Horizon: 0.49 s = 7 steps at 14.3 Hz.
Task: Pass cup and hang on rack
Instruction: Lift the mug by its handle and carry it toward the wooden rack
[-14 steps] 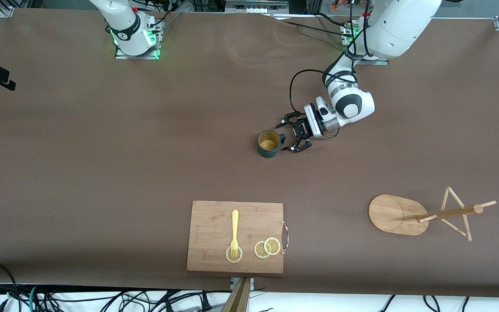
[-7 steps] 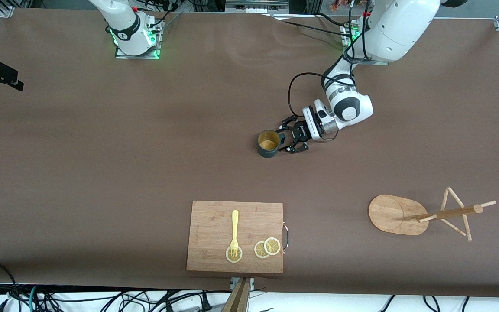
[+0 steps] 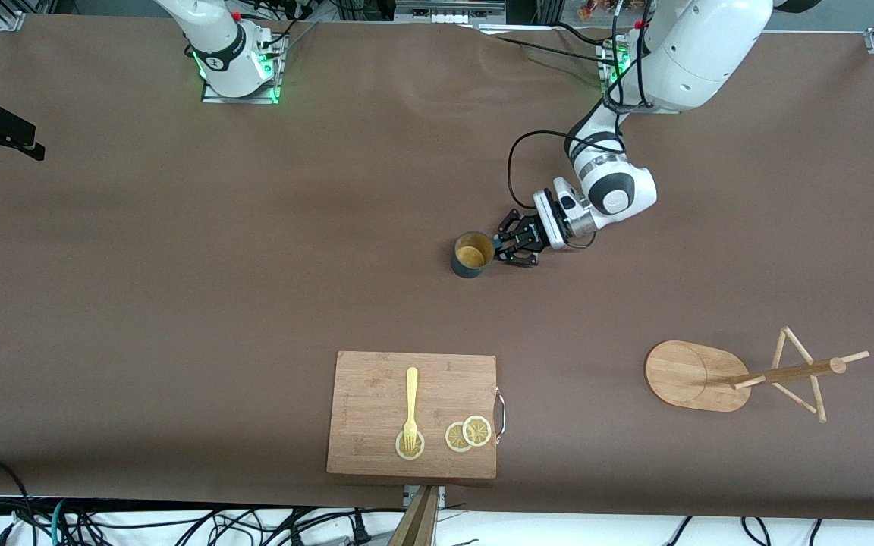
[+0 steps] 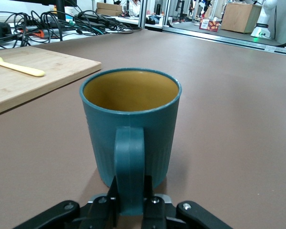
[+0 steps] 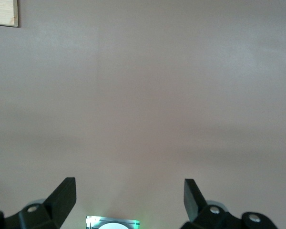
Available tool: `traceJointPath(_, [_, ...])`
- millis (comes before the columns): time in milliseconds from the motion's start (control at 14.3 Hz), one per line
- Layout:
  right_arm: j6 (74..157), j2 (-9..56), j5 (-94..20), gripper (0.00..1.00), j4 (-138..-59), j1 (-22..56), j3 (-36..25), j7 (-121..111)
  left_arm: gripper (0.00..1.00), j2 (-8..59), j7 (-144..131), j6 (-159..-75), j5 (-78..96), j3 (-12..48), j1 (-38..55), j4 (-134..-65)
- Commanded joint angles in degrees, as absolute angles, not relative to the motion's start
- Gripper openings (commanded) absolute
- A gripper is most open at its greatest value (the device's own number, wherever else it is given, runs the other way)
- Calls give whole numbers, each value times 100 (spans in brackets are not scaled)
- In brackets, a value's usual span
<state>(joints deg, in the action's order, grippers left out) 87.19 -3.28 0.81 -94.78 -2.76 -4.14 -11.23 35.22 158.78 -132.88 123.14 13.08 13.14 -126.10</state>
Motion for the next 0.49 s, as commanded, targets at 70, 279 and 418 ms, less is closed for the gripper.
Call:
traceJointPath(70, [8736, -325, 70, 100, -9466, -229, -448, -1081, 0, 3367, 15624, -13315, 12665, 1283, 1196, -12612])
traceJointPath(279, [8736, -325, 70, 100, -9466, -229, -448, -1090, 0, 3007, 14051, -13263, 11930, 1283, 950, -12647])
traceJointPath(418, [8728, -325, 70, 100, -9466, -229, -448, -1090, 0, 2717, 13223, -13236, 11507, 1283, 748, -12682])
